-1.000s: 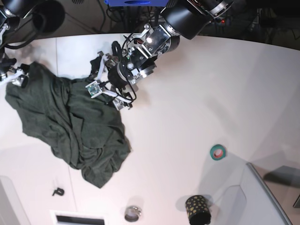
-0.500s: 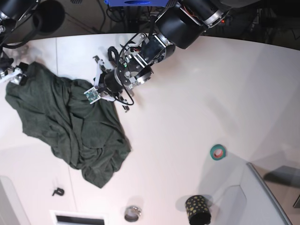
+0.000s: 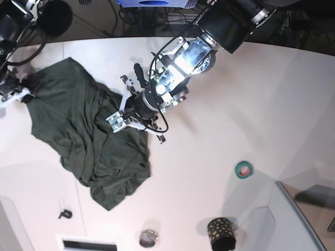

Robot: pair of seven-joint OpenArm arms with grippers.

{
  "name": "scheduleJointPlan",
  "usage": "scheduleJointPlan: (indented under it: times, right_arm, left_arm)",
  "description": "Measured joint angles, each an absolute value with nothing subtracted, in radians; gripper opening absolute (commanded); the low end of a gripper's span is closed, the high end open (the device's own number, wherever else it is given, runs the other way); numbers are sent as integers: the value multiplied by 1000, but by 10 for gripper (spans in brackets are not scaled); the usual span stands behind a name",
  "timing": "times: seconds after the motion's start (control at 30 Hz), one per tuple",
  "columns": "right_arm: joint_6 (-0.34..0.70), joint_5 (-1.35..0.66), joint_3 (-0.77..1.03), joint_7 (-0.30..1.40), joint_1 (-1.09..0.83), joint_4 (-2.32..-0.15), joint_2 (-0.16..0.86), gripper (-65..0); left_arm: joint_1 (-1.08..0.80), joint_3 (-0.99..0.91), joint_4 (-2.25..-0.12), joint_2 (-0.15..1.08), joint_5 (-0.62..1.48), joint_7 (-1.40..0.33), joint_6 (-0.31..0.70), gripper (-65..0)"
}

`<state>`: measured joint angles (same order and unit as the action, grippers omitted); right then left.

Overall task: Layout the t-shirt on the table in an organized manner, then fold the t-shirt properly
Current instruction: 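Grasp the shirt edge nearest the left gripper with the left gripper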

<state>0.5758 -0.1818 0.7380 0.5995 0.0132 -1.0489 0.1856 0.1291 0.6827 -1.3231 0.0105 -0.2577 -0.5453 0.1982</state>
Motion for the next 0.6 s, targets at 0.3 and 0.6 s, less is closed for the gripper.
scheduleJointPlan:
  times: [0.3, 0.6]
  right_arm:
    - [577, -204, 715, 583, 55, -956, 230, -635]
    - [496, -184, 713, 575, 75, -944, 329, -636]
  left_arm:
    - [133, 737, -1446, 37, -258, -757, 205, -650]
    - [165, 982, -1599, 89, -462, -985, 207, -650]
